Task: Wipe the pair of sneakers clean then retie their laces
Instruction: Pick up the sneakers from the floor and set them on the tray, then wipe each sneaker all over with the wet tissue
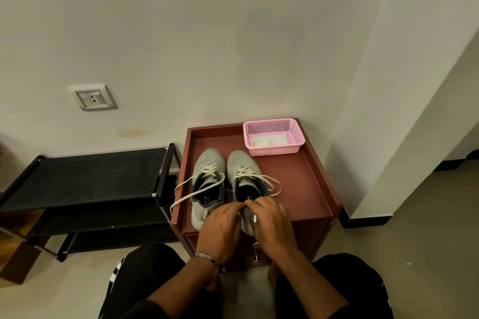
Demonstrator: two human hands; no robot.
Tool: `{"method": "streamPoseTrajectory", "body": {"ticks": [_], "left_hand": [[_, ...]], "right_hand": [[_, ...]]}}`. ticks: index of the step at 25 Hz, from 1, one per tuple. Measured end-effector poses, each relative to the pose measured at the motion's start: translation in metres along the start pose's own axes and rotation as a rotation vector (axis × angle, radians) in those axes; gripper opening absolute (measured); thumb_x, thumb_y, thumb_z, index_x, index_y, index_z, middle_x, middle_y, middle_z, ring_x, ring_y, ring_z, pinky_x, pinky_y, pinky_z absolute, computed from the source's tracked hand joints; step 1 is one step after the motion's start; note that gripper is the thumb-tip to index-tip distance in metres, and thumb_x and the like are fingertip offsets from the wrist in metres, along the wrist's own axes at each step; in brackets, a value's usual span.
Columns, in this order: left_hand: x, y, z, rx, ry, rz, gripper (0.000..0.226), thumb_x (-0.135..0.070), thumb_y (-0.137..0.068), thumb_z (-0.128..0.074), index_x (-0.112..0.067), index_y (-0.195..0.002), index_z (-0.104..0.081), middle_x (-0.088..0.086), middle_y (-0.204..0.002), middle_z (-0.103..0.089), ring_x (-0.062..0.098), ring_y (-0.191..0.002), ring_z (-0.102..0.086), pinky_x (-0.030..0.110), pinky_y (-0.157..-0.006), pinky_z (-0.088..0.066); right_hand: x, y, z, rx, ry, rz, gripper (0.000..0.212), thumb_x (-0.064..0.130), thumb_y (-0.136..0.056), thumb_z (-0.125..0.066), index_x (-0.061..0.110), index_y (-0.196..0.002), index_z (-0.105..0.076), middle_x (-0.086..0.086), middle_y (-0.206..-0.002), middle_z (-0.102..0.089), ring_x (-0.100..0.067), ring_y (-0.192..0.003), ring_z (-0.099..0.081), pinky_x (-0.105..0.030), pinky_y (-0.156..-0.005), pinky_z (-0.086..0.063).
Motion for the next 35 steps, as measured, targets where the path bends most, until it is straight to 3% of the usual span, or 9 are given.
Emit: {"method": "streamPoseTrajectory", "body": {"ticks": [5,8,11,15,19,24,27,32,35], "left_hand": [[0.018,-0.005,-0.006,0.019,0.175,0.165,0.012,-0.021,-0.094,-0.058,-0.027,-0.103,-0.061,-0.014,-0.094,-0.065,-0.002,-0.082,-0.058,0.011,-0.071,-0.046],[0.024,-0.004,-0.006,-0.016,0.288,0.185,0.016,-0.023,-0.095,-0.057,-0.034,-0.106,-0.057,-0.021,-0.097,-0.06,-0.004,-0.092,-0.057,0.013,-0.076,-0.047],[0.025,-0.02,0.001,-0.101,0.347,0.173,0.012,-0.025,-0.093,-0.057,-0.034,-0.102,-0.055,-0.023,-0.1,-0.053,0.002,-0.097,-0.055,0.019,-0.08,-0.049],[0.013,-0.05,0.01,-0.164,0.425,0.106,0.009,-0.023,-0.09,-0.06,-0.028,-0.098,-0.06,-0.019,-0.1,-0.056,0.004,-0.095,-0.057,0.025,-0.078,-0.051],[0.007,-0.067,0.011,-0.195,0.476,0.095,0.006,-0.028,-0.089,-0.057,-0.03,-0.093,-0.061,-0.019,-0.095,-0.059,0.004,-0.089,-0.057,0.032,-0.075,-0.05],[0.019,-0.077,0.001,-0.181,0.419,0.111,0.004,-0.032,-0.086,-0.06,-0.033,-0.09,-0.062,-0.02,-0.09,-0.06,0.003,-0.083,-0.056,0.031,-0.071,-0.048],[0.034,-0.08,-0.003,-0.181,0.377,0.145,0.007,-0.036,-0.085,-0.06,-0.034,-0.091,-0.061,-0.021,-0.092,-0.061,0.002,-0.085,-0.056,0.03,-0.071,-0.049],[0.037,-0.084,-0.004,-0.178,0.365,0.152,0.006,-0.036,-0.084,-0.061,-0.035,-0.09,-0.061,-0.021,-0.093,-0.061,0.003,-0.088,-0.056,0.028,-0.074,-0.046],[0.036,-0.086,-0.005,-0.171,0.347,0.166,0.008,-0.036,-0.083,-0.062,-0.036,-0.092,-0.061,-0.021,-0.095,-0.062,0.004,-0.09,-0.057,0.028,-0.077,-0.043]], "right_hand": [[0.009,0.0,0.001,0.036,-0.047,-0.016,0.031,0.019,-0.082,-0.067,0.023,-0.112,-0.068,0.009,-0.1,-0.065,-0.013,-0.095,-0.058,-0.03,-0.078,-0.051],[0.004,-0.006,-0.007,0.104,-0.183,-0.112,0.042,0.021,-0.084,-0.064,0.028,-0.125,-0.062,0.013,-0.114,-0.062,-0.006,-0.108,-0.054,-0.025,-0.092,-0.047],[0.006,-0.016,-0.002,0.208,-0.343,-0.125,0.06,0.009,-0.078,-0.056,0.03,-0.134,-0.056,0.019,-0.126,-0.058,0.004,-0.119,-0.048,-0.018,-0.104,-0.039],[-0.026,-0.051,0.043,-0.001,-0.445,-0.266,0.037,0.002,-0.083,-0.06,0.03,-0.104,-0.073,0.02,-0.099,-0.07,0.004,-0.094,-0.064,-0.013,-0.08,-0.052],[-0.08,-0.151,0.034,-0.019,-0.232,-0.362,0.018,0.012,-0.088,-0.064,0.022,-0.099,-0.075,0.011,-0.092,-0.072,-0.001,-0.082,-0.065,-0.011,-0.07,-0.047],[-0.162,-0.254,-0.049,0.304,0.157,-0.469,0.026,0.017,-0.082,-0.065,0.012,-0.106,-0.07,-0.007,-0.113,-0.069,-0.027,-0.108,-0.061,-0.033,-0.089,-0.048],[-0.181,-0.268,-0.088,0.505,0.357,-0.457,0.037,0.028,-0.083,-0.069,0.003,-0.11,-0.064,-0.012,-0.117,-0.065,-0.03,-0.109,-0.059,-0.03,-0.076,-0.043],[-0.189,-0.274,-0.099,0.5,0.368,-0.53,0.045,0.028,-0.079,-0.076,0.0,-0.111,-0.061,-0.014,-0.115,-0.066,-0.032,-0.108,-0.062,-0.029,-0.071,-0.041],[-0.188,-0.276,-0.098,0.512,0.32,-0.562,0.05,0.031,-0.076,-0.08,-0.001,-0.11,-0.061,-0.014,-0.112,-0.068,-0.033,-0.106,-0.063,-0.033,-0.077,-0.047]]}}
Point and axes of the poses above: each hand's wrist, its own y-axis away from the middle knuckle, its own z-axis out of the back of the hand, x = y × z, the point moved 9 cm from there along -y, towards the middle knuckle
